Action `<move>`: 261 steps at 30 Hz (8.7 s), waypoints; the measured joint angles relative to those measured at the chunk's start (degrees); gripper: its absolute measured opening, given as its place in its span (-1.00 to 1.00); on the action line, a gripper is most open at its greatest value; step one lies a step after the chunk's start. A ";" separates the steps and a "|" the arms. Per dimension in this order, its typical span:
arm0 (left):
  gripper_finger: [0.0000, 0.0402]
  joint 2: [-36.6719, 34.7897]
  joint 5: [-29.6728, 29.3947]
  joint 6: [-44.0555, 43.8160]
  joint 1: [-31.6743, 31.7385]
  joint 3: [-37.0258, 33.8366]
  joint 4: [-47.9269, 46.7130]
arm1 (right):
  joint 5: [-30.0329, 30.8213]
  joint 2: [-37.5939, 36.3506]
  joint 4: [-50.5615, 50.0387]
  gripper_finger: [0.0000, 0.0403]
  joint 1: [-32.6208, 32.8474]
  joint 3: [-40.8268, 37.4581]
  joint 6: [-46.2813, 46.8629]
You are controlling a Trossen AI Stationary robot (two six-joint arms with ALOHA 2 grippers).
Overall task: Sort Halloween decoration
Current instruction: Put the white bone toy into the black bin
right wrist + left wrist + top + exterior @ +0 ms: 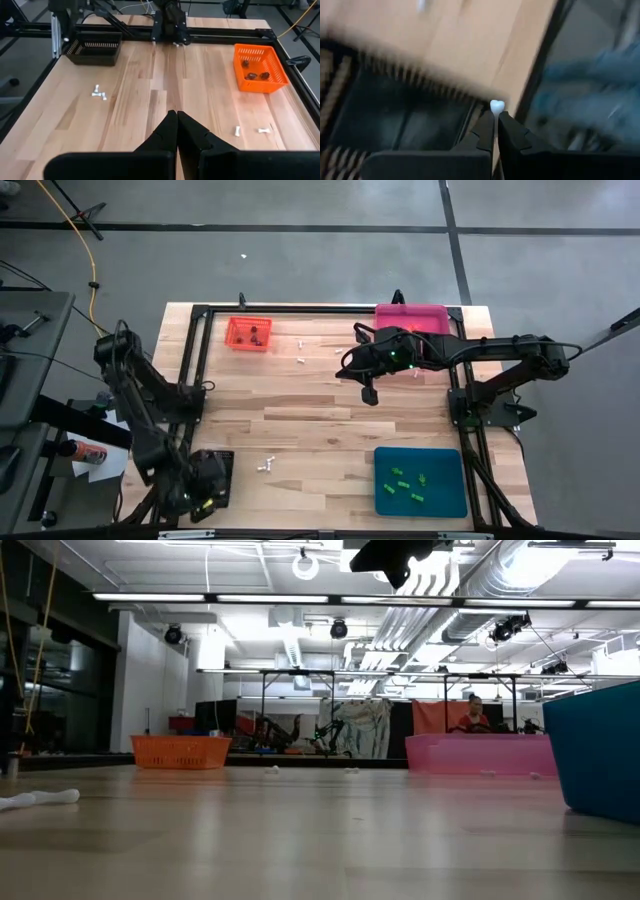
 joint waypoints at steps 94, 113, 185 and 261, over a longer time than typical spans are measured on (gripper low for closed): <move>-0.29 -16.94 -2.25 76.63 56.20 -13.84 55.77 | 19.71 -8.15 48.46 -1.00 7.88 -27.31 20.06; -0.58 -15.00 -3.10 73.30 56.46 -13.88 61.23 | 19.56 -8.11 38.19 -0.67 7.17 -26.93 29.11; -0.98 -15.00 -7.85 78.83 56.44 -13.88 58.11 | 17.98 -8.09 -6.34 -0.65 -2.69 -16.76 40.98; -0.98 -18.71 -17.14 83.90 56.46 -13.84 51.70 | 15.04 4.50 -25.54 -0.63 -26.40 -30.91 80.59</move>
